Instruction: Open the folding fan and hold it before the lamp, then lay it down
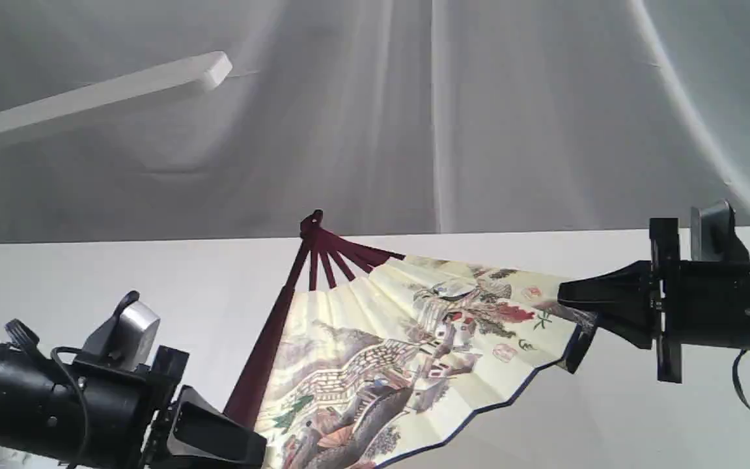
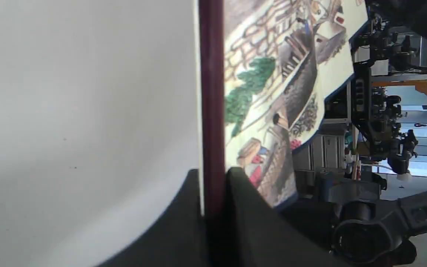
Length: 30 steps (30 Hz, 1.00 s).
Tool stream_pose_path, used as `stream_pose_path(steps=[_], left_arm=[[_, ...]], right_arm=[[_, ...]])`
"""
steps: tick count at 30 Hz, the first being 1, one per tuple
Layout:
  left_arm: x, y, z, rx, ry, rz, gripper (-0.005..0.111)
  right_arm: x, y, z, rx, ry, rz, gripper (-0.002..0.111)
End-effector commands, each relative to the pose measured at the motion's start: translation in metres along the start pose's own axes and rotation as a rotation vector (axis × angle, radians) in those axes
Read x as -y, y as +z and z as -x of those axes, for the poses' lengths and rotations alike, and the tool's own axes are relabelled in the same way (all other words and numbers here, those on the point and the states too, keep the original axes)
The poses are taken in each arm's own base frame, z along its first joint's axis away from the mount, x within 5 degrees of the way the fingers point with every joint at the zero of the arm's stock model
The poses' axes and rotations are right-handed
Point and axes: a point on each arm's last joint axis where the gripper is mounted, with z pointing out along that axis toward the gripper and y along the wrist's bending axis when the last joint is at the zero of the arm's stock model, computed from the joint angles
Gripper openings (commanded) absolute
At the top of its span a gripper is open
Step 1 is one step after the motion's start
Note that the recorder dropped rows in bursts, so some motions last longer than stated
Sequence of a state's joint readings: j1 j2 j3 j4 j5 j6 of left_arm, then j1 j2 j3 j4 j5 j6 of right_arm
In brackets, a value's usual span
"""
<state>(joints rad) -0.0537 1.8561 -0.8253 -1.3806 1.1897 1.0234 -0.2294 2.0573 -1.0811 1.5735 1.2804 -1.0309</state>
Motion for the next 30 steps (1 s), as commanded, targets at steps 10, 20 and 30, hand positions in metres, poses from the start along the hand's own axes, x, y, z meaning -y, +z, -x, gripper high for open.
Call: stream_pose_path(steps=[10,20,30], left_arm=[[0.011,-0.005,-0.031,-0.094,0.083,0.017,0.0],[0.009,-0.007,-0.037,-0.15,0.091,0.054,0.0],[0.023,-0.016,-0.043,-0.171,0.164,0.096,0.0]], right_arm=[[0.002,0.0,0.004,0.033,-0.025,-0.049,0.0],[0.003,0.0,0.002,0.02,-0.03,-0.056,0.0],[0.002,-0.001,0.004,0.037,-0.026,-0.048,0.0]])
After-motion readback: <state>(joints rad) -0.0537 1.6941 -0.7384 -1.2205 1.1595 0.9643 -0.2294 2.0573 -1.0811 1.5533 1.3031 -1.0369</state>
